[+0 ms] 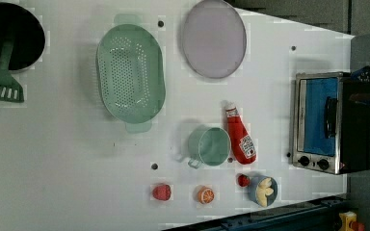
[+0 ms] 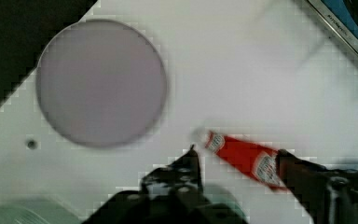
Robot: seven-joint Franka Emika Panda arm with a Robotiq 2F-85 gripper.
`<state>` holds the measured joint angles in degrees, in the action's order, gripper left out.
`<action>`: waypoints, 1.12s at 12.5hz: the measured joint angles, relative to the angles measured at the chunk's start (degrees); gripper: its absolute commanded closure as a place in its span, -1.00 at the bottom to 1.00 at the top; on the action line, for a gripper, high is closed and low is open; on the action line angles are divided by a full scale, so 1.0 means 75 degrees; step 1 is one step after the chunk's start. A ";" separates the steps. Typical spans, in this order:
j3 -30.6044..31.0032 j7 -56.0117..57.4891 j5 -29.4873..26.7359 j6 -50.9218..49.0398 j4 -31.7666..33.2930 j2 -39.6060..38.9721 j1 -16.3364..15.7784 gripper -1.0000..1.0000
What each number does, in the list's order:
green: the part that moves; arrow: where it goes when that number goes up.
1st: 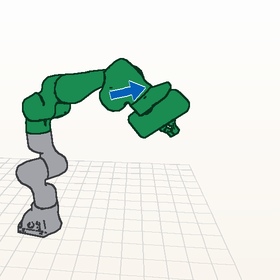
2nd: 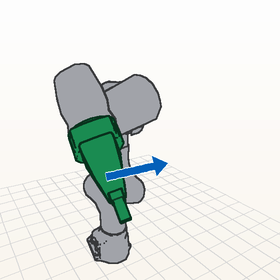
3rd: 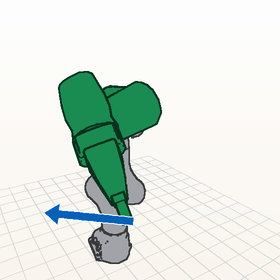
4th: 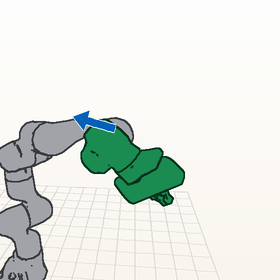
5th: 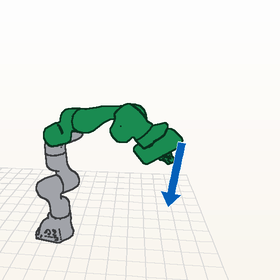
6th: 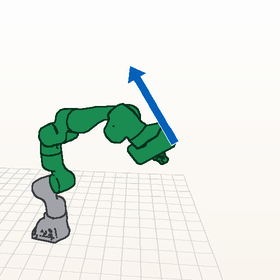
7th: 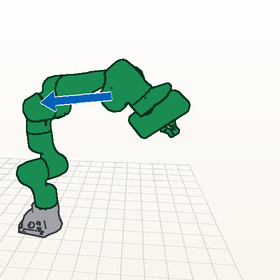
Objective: Flap open oven.
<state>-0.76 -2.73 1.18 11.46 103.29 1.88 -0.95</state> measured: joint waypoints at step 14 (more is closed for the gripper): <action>-0.0454 -0.0136 -0.0047 -0.1150 0.2164 0.3011 0.0179 0.65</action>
<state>-4.16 -3.75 0.83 2.83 119.52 24.47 0.40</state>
